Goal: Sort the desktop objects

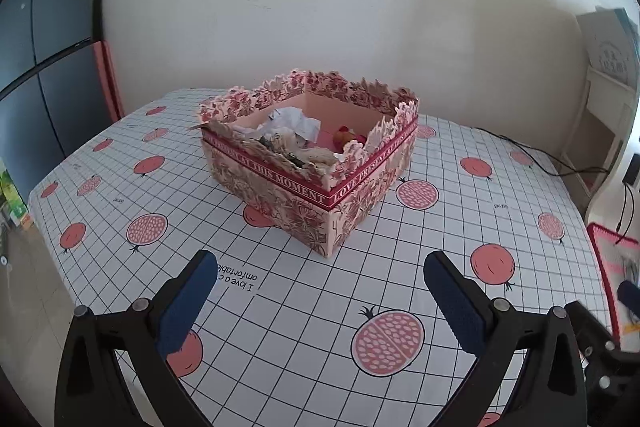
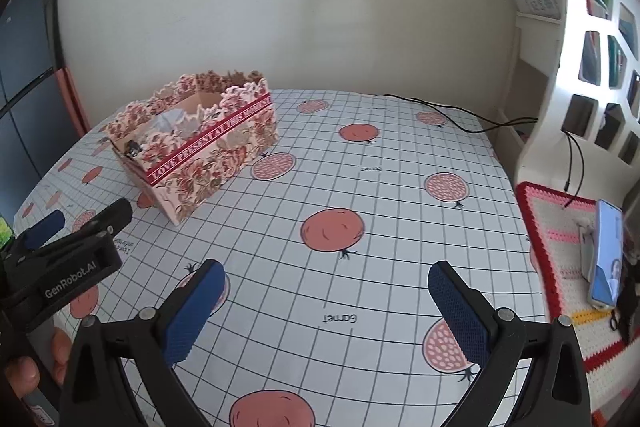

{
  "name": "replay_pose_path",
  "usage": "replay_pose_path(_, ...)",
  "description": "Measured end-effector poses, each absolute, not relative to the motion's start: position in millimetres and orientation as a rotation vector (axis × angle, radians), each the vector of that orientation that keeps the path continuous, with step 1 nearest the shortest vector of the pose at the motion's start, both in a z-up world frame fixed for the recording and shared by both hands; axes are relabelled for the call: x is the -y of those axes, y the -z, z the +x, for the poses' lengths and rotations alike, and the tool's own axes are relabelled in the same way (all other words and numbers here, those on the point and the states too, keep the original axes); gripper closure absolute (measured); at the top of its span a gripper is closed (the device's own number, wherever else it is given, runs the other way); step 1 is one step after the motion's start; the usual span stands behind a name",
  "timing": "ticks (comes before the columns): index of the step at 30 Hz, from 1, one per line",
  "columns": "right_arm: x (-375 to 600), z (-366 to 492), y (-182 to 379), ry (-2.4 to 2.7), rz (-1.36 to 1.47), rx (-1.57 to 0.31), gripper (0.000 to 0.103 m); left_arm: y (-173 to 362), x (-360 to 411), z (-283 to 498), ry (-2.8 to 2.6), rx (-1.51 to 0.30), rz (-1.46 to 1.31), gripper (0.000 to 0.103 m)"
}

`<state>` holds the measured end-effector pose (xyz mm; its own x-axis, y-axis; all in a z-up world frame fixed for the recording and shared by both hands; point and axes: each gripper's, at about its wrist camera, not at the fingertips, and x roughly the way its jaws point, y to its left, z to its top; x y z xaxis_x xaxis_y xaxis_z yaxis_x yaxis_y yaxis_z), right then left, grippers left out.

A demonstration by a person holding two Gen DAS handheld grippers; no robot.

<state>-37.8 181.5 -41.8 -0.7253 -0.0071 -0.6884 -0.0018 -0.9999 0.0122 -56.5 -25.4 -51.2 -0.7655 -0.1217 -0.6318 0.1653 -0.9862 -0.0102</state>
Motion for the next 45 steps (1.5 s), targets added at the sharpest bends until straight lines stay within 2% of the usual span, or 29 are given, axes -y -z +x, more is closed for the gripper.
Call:
replay_pose_path(15, -171, -38, 39, 2.917, 1.121, -0.007, 0.0, 55, 15, -59, 2.815, -0.039, 1.036, 0.0)
replay_pose_path(45, -164, -39, 40, 2.909, 1.125, 0.0, 0.0, 57, 18, -59, 2.805, -0.061, 1.036, 0.0)
